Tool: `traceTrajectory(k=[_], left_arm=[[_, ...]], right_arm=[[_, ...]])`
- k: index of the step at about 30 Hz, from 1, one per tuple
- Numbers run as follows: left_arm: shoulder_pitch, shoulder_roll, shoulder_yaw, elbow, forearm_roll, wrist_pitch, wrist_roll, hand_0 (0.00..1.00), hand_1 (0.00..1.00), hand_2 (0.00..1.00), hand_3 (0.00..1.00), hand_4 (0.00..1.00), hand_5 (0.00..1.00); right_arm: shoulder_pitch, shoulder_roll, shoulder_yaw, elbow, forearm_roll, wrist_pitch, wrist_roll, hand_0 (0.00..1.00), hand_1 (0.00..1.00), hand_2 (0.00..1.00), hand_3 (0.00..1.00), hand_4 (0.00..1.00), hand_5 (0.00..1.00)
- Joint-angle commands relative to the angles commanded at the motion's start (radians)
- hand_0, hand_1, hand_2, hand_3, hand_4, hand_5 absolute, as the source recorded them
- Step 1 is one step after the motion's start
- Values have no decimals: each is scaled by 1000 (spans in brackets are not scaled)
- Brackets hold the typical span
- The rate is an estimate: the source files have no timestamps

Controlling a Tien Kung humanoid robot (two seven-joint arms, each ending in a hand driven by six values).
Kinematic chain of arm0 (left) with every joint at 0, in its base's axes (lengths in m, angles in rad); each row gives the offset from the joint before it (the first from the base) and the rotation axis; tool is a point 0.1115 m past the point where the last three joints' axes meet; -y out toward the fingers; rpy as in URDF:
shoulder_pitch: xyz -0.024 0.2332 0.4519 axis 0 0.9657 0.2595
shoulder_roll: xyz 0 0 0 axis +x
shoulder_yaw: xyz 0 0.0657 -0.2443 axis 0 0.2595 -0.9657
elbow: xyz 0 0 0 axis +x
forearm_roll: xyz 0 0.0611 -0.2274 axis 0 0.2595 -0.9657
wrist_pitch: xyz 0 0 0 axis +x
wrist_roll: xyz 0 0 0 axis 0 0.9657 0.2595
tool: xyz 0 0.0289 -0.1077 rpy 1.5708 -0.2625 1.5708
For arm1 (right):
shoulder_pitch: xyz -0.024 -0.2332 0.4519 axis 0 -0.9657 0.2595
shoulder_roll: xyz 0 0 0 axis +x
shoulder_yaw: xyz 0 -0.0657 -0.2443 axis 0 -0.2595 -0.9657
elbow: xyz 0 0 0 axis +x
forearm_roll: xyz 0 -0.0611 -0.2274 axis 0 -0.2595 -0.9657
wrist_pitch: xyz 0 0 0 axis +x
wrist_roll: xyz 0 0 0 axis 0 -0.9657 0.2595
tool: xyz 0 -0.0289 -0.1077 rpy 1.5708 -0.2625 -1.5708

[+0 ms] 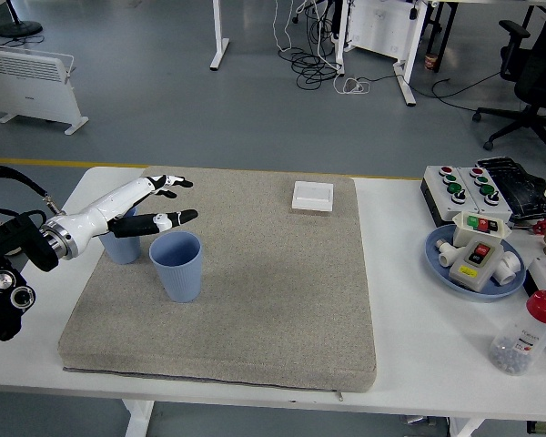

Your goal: Push cup pick cup insert cup

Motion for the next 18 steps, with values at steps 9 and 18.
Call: traceTrajectory(k=[9,18], left_arm=[[-82,-11,149,33,29,-54,75,992,942,998,946,998,545],[-101,-19,199,83,84,-59,105,993,949,998,951,998,496]], right_arm=[[-6,2,-6,0,7,-1,-1,745,693,679,581,180,548],[-12,3,-9,0,5,-2,-4,745,692,680,580,180,549]])
